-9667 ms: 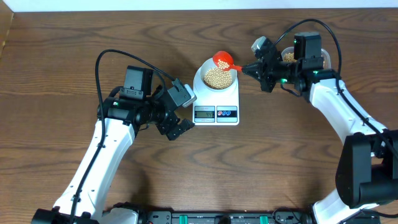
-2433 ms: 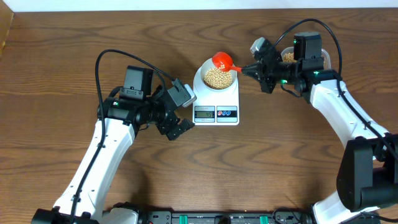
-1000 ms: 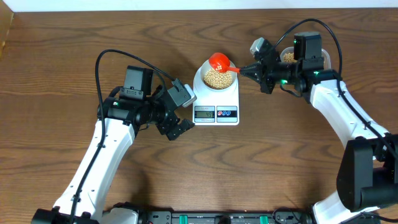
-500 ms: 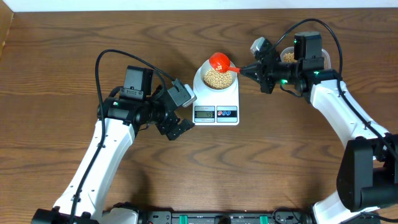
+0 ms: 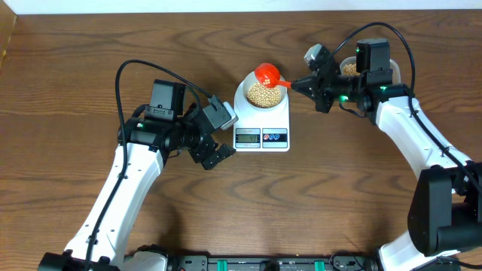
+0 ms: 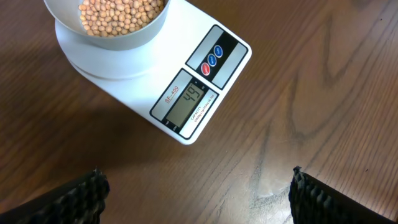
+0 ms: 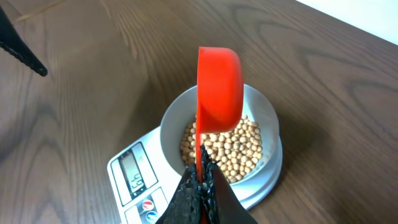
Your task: Scoop item into bowl and weigh 50g on scale
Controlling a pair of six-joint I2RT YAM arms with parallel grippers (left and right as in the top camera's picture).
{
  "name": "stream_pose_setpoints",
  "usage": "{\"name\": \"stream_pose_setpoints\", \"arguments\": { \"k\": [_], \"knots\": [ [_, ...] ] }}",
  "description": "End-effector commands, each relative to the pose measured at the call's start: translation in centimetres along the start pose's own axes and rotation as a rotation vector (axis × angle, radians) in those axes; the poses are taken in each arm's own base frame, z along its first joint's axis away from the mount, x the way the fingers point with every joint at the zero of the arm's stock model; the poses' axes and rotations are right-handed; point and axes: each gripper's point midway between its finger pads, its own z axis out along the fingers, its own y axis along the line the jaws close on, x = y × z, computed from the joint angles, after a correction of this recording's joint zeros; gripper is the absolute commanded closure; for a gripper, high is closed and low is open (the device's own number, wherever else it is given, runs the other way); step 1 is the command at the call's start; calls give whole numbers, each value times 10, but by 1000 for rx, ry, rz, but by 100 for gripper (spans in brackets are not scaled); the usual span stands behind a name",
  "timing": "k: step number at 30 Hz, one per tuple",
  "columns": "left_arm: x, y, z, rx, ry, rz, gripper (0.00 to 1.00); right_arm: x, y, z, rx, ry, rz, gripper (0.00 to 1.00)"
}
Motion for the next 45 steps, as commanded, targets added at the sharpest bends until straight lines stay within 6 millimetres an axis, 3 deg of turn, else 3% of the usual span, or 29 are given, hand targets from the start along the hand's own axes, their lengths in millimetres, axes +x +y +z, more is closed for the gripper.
{"name": "stream_pose_setpoints", "arguments": {
  "k": [1, 5, 10, 21, 27, 31, 40, 45],
  "knots": [
    [-9, 2, -5, -4, -23, 15, 5, -14, 4, -7, -6, -35, -19, 99],
    [-8, 2, -5, -4, -23, 15, 5, -18, 9, -8, -36, -54, -19, 99],
    [-9, 2, -5, -4, -23, 15, 5, 0, -13, -6, 88, 29, 8, 99],
    [-8, 2, -5, -4, -23, 14, 5, -7, -9, -6, 66, 1, -9, 99],
    [-8, 2, -5, -4, -23, 14, 5, -24, 7, -8, -26, -72, 1, 99],
    [-8, 2, -5, -4, -23, 15, 5, -13, -7, -8, 58, -22, 17, 99],
    [-8, 2, -5, -4, -23, 15, 5, -19, -4, -6, 40, -41, 0, 99],
    [-8, 2, -5, -4, -23, 15, 5, -10, -7, -5, 56, -11, -3, 99]
  ]
}}
